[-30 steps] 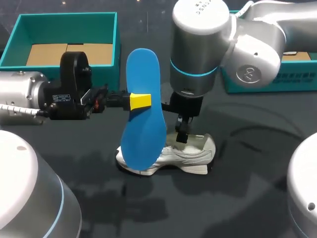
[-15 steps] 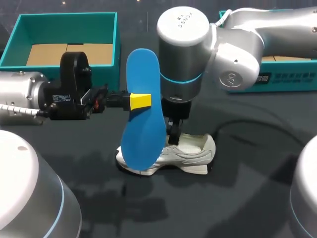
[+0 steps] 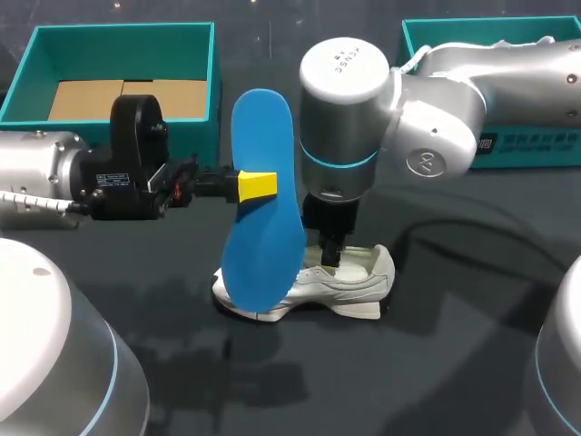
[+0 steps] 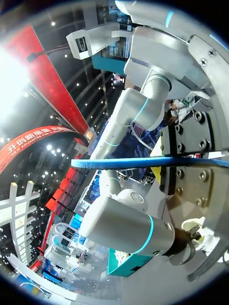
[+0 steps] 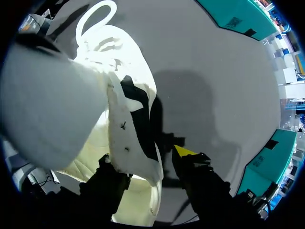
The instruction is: Take the shoe out of the shoebox, open the shoe tongue, remove and reinsert the insole, then place the shoe into the shoebox
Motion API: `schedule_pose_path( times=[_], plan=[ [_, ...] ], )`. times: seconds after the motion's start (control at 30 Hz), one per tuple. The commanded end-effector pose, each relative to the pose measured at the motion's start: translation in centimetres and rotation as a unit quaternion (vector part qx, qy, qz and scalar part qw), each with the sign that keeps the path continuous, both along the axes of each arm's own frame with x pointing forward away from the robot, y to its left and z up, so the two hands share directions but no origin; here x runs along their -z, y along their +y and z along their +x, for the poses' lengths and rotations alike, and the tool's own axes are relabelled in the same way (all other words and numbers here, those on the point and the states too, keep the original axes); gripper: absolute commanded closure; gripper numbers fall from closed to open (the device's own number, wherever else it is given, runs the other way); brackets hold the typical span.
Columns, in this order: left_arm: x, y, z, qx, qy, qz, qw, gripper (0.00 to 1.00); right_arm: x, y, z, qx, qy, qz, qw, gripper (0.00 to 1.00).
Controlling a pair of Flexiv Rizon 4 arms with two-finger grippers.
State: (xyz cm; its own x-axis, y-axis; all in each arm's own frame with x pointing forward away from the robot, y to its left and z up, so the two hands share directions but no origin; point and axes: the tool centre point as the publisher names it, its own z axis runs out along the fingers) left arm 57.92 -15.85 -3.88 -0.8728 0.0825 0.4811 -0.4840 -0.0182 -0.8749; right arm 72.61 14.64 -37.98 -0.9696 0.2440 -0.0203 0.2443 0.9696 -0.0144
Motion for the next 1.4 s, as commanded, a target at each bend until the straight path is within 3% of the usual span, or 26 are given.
schedule_pose_path(
  times=[0.03,0.07,0.1,0.53,0.9,1.03,1.4],
  plan=[
    [0.1,-0.2,0.1,0.0,0.0,-0.001,1.0,1.0,1.0,0.6,0.0,-0.002,0.006,-0.004,1.0,0.69],
    [0.1,-0.2,0.1,0.0,0.0,-0.001,1.0,1.0,0.9,0.6,0.0,-0.002,0.006,-0.003,1.0,0.75],
    [0.1,-0.2,0.1,0.0,0.0,-0.001,1.0,1.0,0.9,0.7,-0.1,-0.004,0.007,-0.005,1.0,1.0],
    [0.1,-0.2,0.1,0.0,0.0,-0.001,1.0,1.0,-0.7,0.2,-0.8,0.005,0.007,-0.013,1.0,1.0],
    [0.1,-0.2,0.1,0.0,0.0,-0.001,1.0,1.0,-4.0,-1.4,-2.3,0.16,0.014,0.009,0.987,1.0],
    [0.1,-0.2,0.1,0.0,0.0,-0.001,1.0,1.0,-5.0,-1.8,-3.2,0.252,0.01,0.02,0.968,1.0],
    [0.1,-0.2,0.1,0.0,0.0,-0.001,1.0,1.0,-6.1,-1.2,-5.8,0.476,-0.001,0.03,0.879,1.0]
  ],
)
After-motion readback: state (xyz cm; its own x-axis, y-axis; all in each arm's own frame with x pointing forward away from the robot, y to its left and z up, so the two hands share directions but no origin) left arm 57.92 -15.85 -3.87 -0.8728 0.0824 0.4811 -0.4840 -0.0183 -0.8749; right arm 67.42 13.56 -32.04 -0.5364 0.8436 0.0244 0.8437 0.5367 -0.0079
